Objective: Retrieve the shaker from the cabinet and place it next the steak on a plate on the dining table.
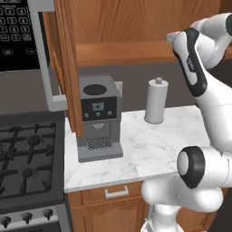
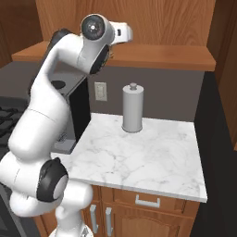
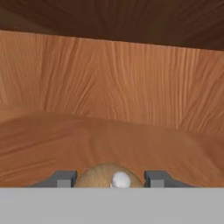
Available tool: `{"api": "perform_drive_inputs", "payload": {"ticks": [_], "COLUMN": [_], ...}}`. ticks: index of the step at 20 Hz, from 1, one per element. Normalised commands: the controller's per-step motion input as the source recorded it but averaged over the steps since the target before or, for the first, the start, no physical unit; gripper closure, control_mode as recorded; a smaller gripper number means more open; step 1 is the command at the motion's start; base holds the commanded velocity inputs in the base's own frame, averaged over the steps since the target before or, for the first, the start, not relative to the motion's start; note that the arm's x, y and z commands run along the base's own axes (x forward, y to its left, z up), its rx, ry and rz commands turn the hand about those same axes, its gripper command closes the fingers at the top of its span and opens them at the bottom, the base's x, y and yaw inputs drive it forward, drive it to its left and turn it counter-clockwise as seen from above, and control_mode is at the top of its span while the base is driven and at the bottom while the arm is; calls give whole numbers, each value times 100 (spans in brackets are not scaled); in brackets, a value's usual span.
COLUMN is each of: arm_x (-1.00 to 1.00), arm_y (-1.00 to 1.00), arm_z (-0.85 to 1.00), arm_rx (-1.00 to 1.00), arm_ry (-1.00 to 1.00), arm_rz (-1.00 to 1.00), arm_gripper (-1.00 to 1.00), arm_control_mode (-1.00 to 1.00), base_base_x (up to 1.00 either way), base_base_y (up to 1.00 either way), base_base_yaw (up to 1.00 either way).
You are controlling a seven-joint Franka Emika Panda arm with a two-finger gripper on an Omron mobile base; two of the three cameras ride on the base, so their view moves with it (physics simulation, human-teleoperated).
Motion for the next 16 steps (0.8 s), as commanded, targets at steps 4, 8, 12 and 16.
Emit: {"api": "perform_drive_inputs", "payload": {"ticks": [4, 8, 12, 16], "arm_x": [-100, -98, -93, -90], "arm_y": [28, 27, 26, 14], "arm_z": [0, 0, 0, 0], "arm_rx": [-7, -5, -5, -6], "arm_ry": [-26, -13, -7, -5], "arm_rz": [16, 19, 23, 19], "arm_gripper": [100, 100, 100, 100], "arm_control_mode": [-100, -100, -100, -100], "base_base_x": [0, 0, 0, 0], "base_base_y": [0, 0, 0, 0], "base_base_yaw": [0, 0, 0, 0]}}
